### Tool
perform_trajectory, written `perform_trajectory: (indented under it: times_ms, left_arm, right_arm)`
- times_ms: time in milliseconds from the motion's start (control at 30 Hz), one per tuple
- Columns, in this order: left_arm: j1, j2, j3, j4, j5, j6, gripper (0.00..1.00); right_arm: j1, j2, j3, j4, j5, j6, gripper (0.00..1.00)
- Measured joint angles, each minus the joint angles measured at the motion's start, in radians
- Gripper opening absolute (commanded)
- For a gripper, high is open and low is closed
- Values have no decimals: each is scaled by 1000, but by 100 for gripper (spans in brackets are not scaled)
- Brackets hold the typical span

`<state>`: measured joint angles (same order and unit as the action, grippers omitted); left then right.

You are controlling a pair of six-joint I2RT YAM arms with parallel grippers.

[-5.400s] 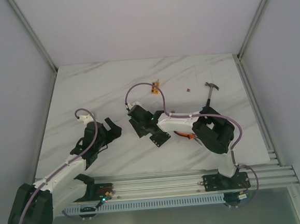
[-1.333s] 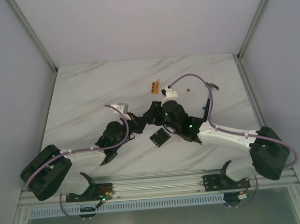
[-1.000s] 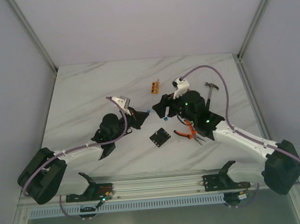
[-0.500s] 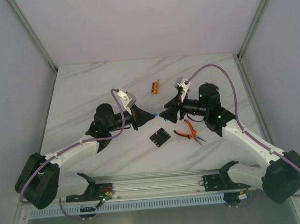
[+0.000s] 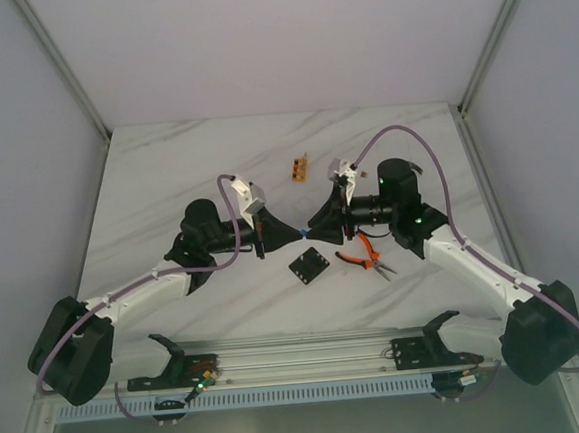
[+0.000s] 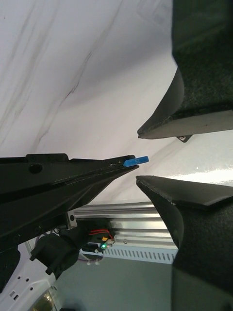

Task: Snap on the fuse box
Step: Pick up the fuse from the center of the board.

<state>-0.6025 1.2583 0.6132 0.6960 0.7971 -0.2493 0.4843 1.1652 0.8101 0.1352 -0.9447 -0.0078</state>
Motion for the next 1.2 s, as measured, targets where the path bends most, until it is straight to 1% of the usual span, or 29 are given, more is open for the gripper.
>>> perform_trajectory:
  times_ms: [67,167,267,433,500,567,700,733,800,833,867,900,967,1033,1100,1200]
  left_arm:
    - [-3,5,1,8,11,-4,0]
    - [-13,14,3,17,19,-11,0]
    - [-24,20,3,22,23,-14,0]
    - [-28,25,3,32,26,-23,0]
    - [-30,26,3,39,26,-25,0]
    - [-33,26,3,43,27,-27,0]
    - [-34,26,3,44,27,-31,0]
    - [-34,27,3,44,28,-34,0]
    - [-34,27,3,44,29,-37,0]
    - [-34,27,3,44,29,-38,5]
    - [-34,27,3,43,25,-37,12]
    - [-34,27,3,43,19,-37,16]
    - [-35,27,3,40,-8,-36,28]
    - [-38,27,3,22,-55,-30,36]
    - [-39,27,3,-15,-117,-26,48]
    - [-51,40,3,-79,-230,-19,52]
  right_arm:
    - [0,6,2,-6,-13,-4,39]
    - [0,9,4,-11,-29,-9,32]
    - [0,9,6,-13,-43,-16,28]
    - [0,9,6,-20,-67,-29,26]
    - [0,9,6,-25,-76,-36,24]
    - [0,9,6,-31,-85,-45,20]
    - [0,9,6,-41,-97,-56,2]
    - [0,9,6,-42,-98,-60,0]
    - [0,8,6,-44,-99,-66,0]
    - [0,8,6,-44,-98,-67,0]
    - [0,8,6,-45,-94,-67,0]
    - [0,6,6,-45,-85,-67,0]
    - [0,1,6,-47,-51,-57,0]
    - [1,-11,6,-50,13,-34,0]
    - [0,-33,0,-41,103,1,0]
    - [0,-89,-47,-20,255,57,0]
